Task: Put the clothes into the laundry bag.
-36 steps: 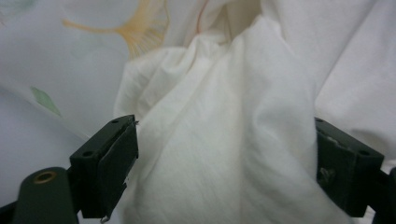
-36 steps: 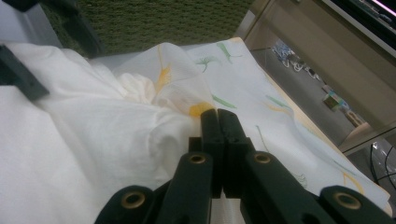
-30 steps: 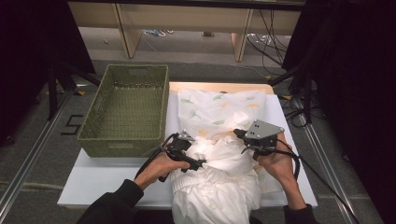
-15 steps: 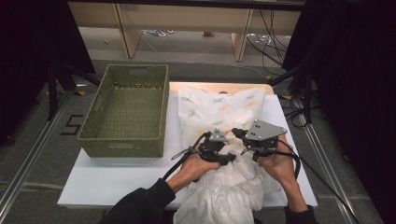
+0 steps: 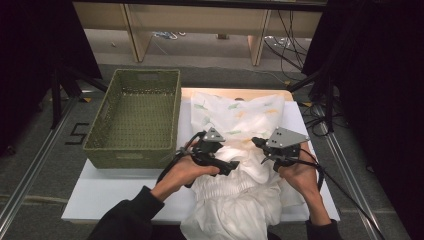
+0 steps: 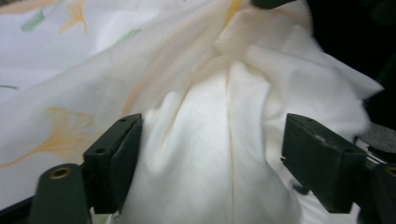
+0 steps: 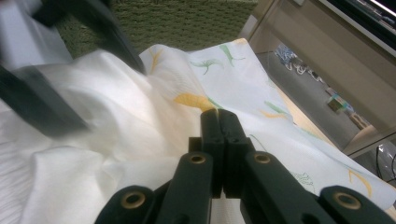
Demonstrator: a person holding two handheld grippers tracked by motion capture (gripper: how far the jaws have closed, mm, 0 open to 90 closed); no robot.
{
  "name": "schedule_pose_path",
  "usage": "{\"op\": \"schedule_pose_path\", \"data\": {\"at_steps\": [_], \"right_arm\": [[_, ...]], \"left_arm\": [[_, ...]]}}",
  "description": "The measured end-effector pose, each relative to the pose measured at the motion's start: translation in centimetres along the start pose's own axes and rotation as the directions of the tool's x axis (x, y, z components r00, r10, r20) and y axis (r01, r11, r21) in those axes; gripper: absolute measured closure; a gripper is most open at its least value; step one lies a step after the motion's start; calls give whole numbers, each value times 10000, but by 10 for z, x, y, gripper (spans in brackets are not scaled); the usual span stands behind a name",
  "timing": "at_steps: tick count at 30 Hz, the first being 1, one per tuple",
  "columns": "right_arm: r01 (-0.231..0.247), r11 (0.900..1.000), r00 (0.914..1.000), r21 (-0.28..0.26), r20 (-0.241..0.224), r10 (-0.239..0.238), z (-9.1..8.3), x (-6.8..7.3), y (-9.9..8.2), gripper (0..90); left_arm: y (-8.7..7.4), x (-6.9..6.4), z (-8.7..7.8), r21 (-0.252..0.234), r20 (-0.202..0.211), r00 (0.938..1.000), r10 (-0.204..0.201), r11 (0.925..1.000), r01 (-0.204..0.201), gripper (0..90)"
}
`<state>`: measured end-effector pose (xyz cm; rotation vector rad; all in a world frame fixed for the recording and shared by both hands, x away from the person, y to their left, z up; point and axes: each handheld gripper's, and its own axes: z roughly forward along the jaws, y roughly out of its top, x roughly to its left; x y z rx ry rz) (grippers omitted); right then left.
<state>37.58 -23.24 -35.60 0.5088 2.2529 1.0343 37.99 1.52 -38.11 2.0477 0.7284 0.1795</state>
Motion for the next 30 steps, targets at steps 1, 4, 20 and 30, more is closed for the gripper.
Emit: {"op": "schedule_pose_path", "data": {"at_steps": [1, 4, 20, 30], "right_arm": [[18, 10000, 10000, 8, -41, -18, 0, 1, 1, 900], [-2, 10000, 10000, 12, -59, 2, 0, 1, 1, 900], [57, 10000, 9999, -80, -144, -58, 1, 5, 4, 900], [201, 9992, 9996, -336, -198, -208, -10, 6, 11, 900]], "left_arm": [[-2, -1, -7, -35, -81, 10000, 45, 10000, -46, 188], [-19, 0, -22, 507, -301, 9991, 285, 9984, -269, 154], [-33, -15, 43, -40, 1093, 9940, -85, 10000, 90, 786], [-8, 44, 89, -209, -1081, 9839, -1426, 9898, 1412, 767]]}}
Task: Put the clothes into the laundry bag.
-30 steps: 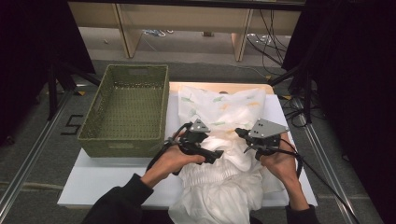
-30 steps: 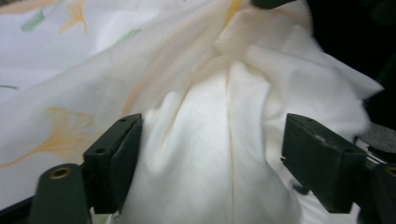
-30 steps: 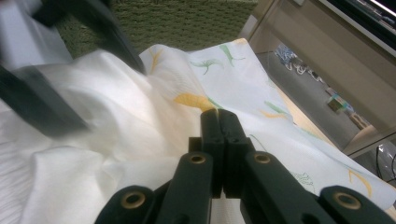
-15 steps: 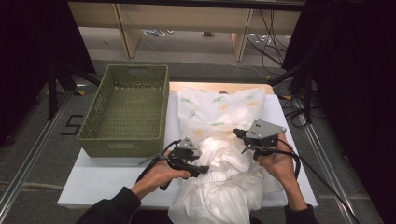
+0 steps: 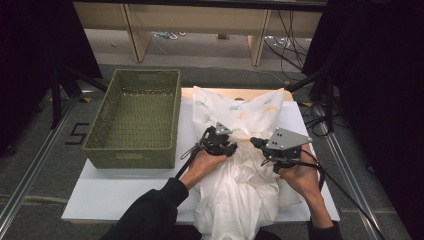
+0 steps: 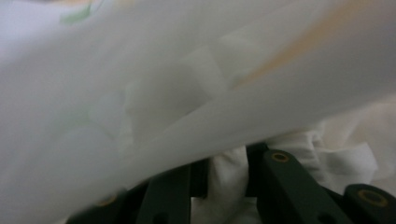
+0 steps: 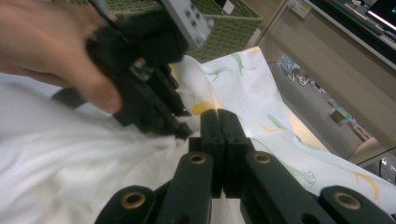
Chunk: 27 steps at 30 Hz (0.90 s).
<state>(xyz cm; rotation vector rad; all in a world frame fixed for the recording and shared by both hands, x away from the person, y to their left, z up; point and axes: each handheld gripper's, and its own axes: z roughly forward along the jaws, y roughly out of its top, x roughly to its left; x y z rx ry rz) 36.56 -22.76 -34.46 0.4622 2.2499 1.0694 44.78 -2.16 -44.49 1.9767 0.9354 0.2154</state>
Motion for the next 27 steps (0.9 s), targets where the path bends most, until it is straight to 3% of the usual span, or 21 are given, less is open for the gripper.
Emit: {"op": "schedule_pose_path", "data": {"at_steps": [2, 4, 7, 11, 12, 15, 16, 17, 19, 21, 23, 25, 27], "right_arm": [[-40, 9999, 10000, 160, -18, 41, 4, 1, -3, 900], [-112, 9996, 9999, 250, -108, 114, 8, 1, -5, 900], [-154, 9996, 9999, 239, -46, 155, 9, -1, -7, 900], [-158, 9997, 9999, 173, 35, 158, 6, -2, -5, 900], [-155, 9997, 9999, 180, 41, 155, 6, -2, -5, 900], [-139, 9998, 9999, 172, 36, 138, 7, -2, -6, 900], [-162, 9997, 9999, 203, 26, 161, 8, -1, -5, 900], [-54, 9998, 10000, 199, 16, 54, 9, -1, -5, 900], [-104, 9996, 9999, 250, 3, 104, 9, 0, -5, 900], [-77, 9997, 10000, 221, -12, 77, 9, 0, -5, 900], [-26, 9997, 10000, 239, -53, 28, 11, 1, -5, 900], [-64, 9996, 9999, 289, -99, 67, 11, 2, -5, 900], [5, 9998, 9999, 180, -126, -3, 10, 2, -4, 900]], "left_arm": [[-5, 5, -4, 65, 426, 9987, -295, 9996, 292, 701], [-6, 2, -18, 204, 331, 9994, -73, 9998, 67, 553], [-6, -4, -48, 84, 766, 9971, 23, 10000, -29, 368], [-13, -13, -92, -113, 916, 9937, 649, 9979, -641, 242], [-18, -14, -98, 41, 971, 9917, 839, 9964, -847, 227], [-36, -15, -101, 675, 1128, 9863, 1206, 9894, -1287, 181], [-45, -16, -95, 913, 1231, 9863, 1097, 9884, -1213, 176], [-51, -15, -89, 1198, 1352, 9810, 1393, 9805, -1557, 160], [-60, -17, -75, 1648, 1259, 9827, 1354, 9740, -1554, 151], [-62, -19, -62, 1588, 1191, 9812, 1518, 9726, -1698, 194], [-58, -23, -55, 1167, 1291, 9773, 1679, 9761, -1832, 497], [-49, -30, -50, 628, 1401, 9753, 1705, 9815, -1806, 651], [-39, -39, -48, 407, 1266, 9719, 1984, 9779, -2050, 701]]}}
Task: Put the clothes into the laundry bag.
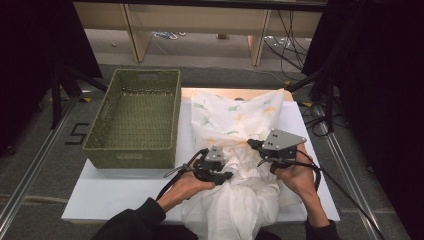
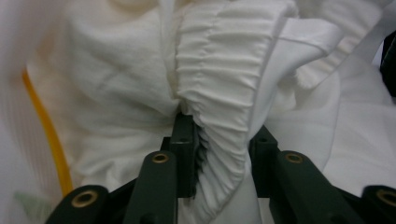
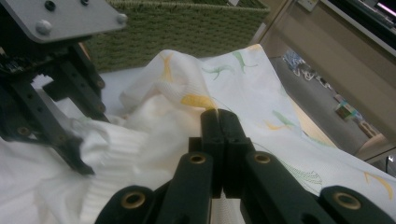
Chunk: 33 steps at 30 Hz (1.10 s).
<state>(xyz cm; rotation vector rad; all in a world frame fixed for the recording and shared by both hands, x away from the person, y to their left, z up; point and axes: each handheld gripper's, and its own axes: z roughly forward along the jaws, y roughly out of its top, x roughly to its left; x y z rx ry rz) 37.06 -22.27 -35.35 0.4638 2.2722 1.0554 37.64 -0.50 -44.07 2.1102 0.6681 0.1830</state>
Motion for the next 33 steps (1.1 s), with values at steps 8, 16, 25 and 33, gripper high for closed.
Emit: {"op": "schedule_pose_path", "data": {"at_steps": [8, 16, 25, 33], "right_arm": [[17, 9997, 9999, -247, 136, -14, -20, -1, 8, 900], [-23, 9999, 9999, 161, -130, 25, -5, -2, -2, 900], [-160, 9996, 9997, 221, -158, 164, -3, -3, -4, 900], [-134, 9995, 9997, 282, -179, 139, 0, 0, -2, 900]], "left_arm": [[45, 17, 19, -890, -926, 9943, -534, 9950, 452, 719], [26, 53, 39, -627, -1629, 9693, -1844, 9823, 1763, 564], [-3, 27, -43, 201, -646, 9941, -873, 9959, 887, 186], [-41, 30, -15, 1188, -482, 9966, -665, 9903, 718, 182]]}}
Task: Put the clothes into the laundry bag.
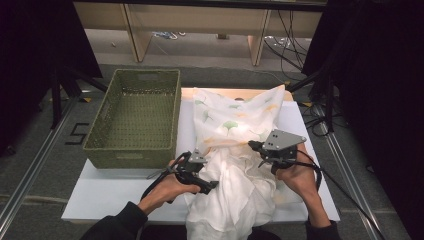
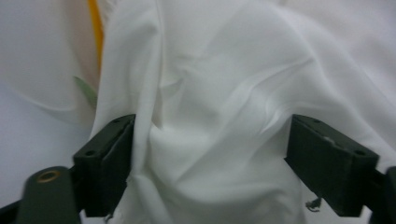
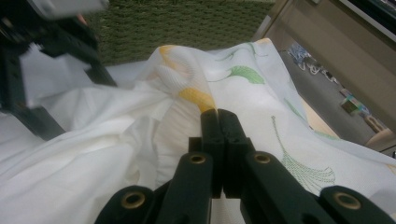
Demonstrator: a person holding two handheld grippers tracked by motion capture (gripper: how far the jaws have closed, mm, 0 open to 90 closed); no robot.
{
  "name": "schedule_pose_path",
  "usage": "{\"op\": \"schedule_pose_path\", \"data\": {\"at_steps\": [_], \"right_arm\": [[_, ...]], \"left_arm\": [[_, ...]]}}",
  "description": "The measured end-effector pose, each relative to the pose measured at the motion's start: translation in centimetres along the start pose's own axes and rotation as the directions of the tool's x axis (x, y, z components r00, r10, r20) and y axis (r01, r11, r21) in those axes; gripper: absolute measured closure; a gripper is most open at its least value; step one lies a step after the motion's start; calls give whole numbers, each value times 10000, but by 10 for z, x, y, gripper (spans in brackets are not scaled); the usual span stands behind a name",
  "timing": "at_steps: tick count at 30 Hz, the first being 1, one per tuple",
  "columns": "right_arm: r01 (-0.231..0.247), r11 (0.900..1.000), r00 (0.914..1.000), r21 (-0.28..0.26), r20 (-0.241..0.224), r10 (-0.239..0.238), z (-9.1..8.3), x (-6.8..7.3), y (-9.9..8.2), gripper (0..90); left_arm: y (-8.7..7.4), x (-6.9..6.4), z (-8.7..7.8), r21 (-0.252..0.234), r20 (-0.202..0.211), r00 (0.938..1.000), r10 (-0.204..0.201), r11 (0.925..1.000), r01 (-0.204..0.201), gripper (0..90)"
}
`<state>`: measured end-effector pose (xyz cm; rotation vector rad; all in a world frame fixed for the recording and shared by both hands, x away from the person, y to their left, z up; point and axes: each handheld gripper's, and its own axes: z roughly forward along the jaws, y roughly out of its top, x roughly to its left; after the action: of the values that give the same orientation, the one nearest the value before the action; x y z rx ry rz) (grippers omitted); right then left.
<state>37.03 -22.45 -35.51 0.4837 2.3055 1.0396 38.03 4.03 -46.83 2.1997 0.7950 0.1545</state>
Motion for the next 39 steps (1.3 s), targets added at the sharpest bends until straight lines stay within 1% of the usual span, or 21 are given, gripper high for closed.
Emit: {"op": "schedule_pose_path", "data": {"at_steps": [1, 2, 3, 4, 7, 9, 11, 12, 15, 16, 17, 18, 23, 25, 27, 29, 30, 32, 34, 35, 39], "right_arm": [[0, 10000, 10000, 4, -39, 0, 0, 0, 0, 900], [4, 10000, 10000, 5, -40, -4, 0, 0, 0, 900], [52, 10000, 10000, -1, -4, -52, 1, 0, 0, 900], [55, 10000, 10000, 0, -23, -55, 1, 0, 0, 900], [106, 9999, 9999, -15, -74, -107, 0, 1, 0, 900], [42, 9999, 9999, -146, -129, -44, -1, 0, 1, 900], [86, 9997, 9999, -241, -81, -88, -5, 0, 2, 900], [42, 9996, 9999, -287, -93, -44, -8, 0, 3, 900], [74, 9993, 9999, -375, 144, -68, -15, -1, 6, 900], [98, 9993, 9998, -352, 167, -92, -15, -2, 6, 900], [70, 9995, 9999, -324, 143, -65, -15, -3, 5, 900], [-22, 9994, 9999, -345, 130, 26, -15, -3, 3, 900], [-66, 9997, 10000, -234, 53, 67, -9, -4, 0, 900], [-44, 9998, 10000, -199, 28, 44, -7, -3, 0, 900], [0, 9998, 10000, -186, 13, 0, -6, -2, 1, 900], [-37, 9999, 10000, -155, 13, 37, -6, -2, 1, 900], [3, 9999, 10000, -159, 10, -3, -5, -2, 1, 900], [13, 9999, 10000, -148, 22, -13, -5, -2, 1, 900], [-39, 9999, 10000, -143, 11, 39, -5, -2, 1, 900], [-7, 9999, 10000, -153, 19, 7, -5, -2, 1, 900], [25, 9997, 10000, -249, 80, -23, -10, -3, 2, 900]], "left_arm": [[1, 0, 5, -126, -62, 9998, 188, 9997, -189, 250], [5, -2, 9, -217, -174, 9983, 554, 9982, -558, 401], [8, -3, 10, -244, 36, 9984, 566, 9981, -565, 549], [12, -4, 11, -517, 369, 9989, 295, 9983, -276, 622], [29, -17, 13, -1129, 351, 9983, 473, 9927, -431, 780], [40, -23, 13, -1360, 317, 9973, 657, 9888, -608, 799], [56, -29, 12, -1863, 325, 9984, 469, 9817, -401, 805], [66, -30, 10, -1921, 269, 9979, 583, 9800, -521, 810], [80, -31, 8, -1730, 253, 9989, 406, 9843, -356, 798], [85, -28, 6, -997, 557, 9979, 345, 9946, -288, 765], [85, -27, 4, -907, 402, 9989, 250, 9956, -213, 724], [75, -28, 0, -654, -147, 9965, 826, 9944, -834, 698], [55, -27, -7, -339, -145, 9977, 665, 9972, -669, 532], [46, -26, -13, -318, -345, 9978, 559, 9979, -570, 439], [39, -25, -16, -289, -239, 9987, 457, 9985, -464, 413], [31, -28, -14, -68, 31, 9993, 376, 9993, -375, 427], [30, -29, -12, -78, 141, 9985, 522, 9986, -520, 481], [30, -36, -6, -269, 179, 9954, 941, 9952, -936, 688], [37, -41, 1, -665, 492, 9943, 943, 9936, -909, 814], [44, -46, 6, -1105, 645, 9953, 723, 9918, -649, 833], [74, -48, 14, -1692, 740, 9952, 633, 9843, -500, 855]]}}
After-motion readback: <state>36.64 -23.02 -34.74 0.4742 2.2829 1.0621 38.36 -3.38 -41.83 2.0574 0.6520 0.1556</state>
